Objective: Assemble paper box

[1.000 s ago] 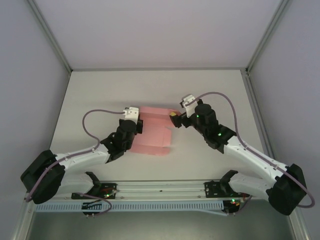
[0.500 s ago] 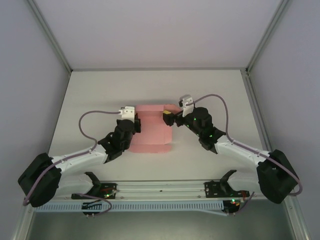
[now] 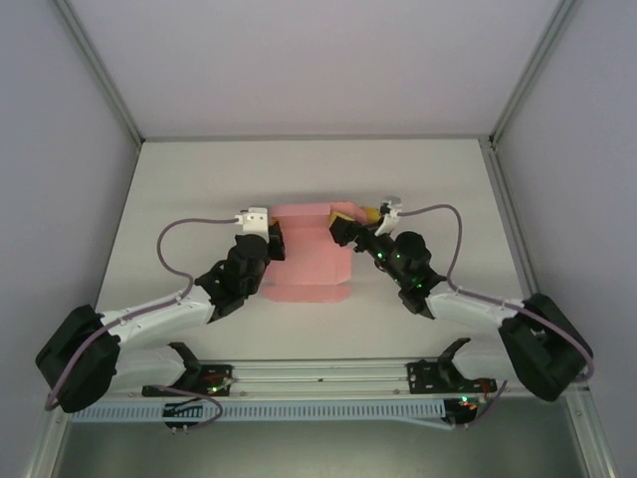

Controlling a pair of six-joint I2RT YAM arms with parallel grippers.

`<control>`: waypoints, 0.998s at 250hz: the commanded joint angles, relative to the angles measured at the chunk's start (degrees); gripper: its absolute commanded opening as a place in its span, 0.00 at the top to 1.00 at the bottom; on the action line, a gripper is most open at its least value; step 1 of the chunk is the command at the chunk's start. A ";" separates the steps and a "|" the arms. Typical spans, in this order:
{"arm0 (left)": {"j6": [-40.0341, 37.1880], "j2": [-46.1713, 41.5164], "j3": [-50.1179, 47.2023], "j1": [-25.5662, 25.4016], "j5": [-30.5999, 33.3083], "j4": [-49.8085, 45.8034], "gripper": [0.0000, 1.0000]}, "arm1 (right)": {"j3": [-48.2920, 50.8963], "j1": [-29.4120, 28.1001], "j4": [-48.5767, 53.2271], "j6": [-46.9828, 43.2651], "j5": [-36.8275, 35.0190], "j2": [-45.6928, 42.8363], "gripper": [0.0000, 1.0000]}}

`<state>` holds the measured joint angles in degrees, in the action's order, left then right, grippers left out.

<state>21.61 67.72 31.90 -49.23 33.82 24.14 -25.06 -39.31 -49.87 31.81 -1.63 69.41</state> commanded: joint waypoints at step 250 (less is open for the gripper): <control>4.24 -6.82 1.23 3.27 -5.52 -6.69 1.00 | 3.44 1.26 14.09 1.35 -6.86 -5.34 0.00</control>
<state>25.19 61.82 31.99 -46.22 28.80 17.67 -17.52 -38.33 -29.65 36.75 -12.38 61.30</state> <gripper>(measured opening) 0.059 0.996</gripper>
